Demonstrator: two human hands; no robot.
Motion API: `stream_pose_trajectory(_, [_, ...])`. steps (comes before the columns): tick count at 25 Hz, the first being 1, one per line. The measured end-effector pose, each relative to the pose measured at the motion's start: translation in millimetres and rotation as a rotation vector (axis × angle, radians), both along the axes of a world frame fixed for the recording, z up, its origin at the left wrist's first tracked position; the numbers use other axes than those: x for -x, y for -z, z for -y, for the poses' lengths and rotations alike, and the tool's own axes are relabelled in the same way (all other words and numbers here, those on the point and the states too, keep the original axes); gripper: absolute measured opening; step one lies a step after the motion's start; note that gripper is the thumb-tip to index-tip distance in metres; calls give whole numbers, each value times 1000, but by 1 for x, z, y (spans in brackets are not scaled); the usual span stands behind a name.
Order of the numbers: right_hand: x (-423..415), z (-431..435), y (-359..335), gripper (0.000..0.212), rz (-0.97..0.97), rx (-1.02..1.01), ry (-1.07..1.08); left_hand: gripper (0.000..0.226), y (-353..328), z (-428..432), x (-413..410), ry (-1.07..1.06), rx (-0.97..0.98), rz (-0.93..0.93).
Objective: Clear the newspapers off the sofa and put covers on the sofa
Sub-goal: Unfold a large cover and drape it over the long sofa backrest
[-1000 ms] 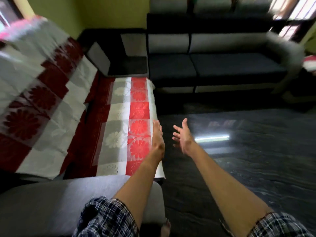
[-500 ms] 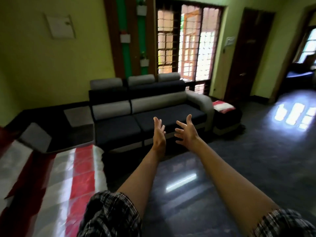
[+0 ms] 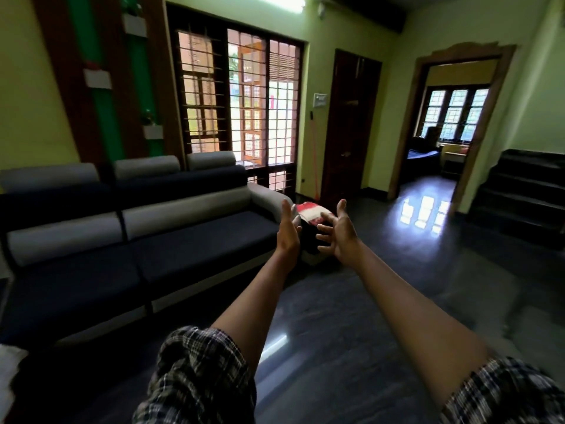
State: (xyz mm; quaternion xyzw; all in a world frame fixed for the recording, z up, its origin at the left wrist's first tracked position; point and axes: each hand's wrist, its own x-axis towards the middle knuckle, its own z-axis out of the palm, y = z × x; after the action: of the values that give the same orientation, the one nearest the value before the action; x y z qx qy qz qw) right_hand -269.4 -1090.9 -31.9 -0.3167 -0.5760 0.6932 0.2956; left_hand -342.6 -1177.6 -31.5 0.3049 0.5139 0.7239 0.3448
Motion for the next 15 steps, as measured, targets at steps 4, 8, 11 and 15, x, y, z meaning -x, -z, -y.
stream_pose_trajectory(4, [21, -104, 12, 79, -27, 1, 20, 64, 12, -105, 29, -8, 18, -10])
stream_pose_trajectory(8, [65, -217, 16, 82, 0, 0, 44, 65, 13, -221, 74, 24, -8, 19])
stream_pose_trajectory(11, [97, -299, 2, 80, -26, -1, 53, 66, 1, -306, 110, 35, -20, 15])
stream_pose_trajectory(15, [137, -399, 0, 79, -21, 14, 53, 65, 0, -408, 150, 64, -17, 64])
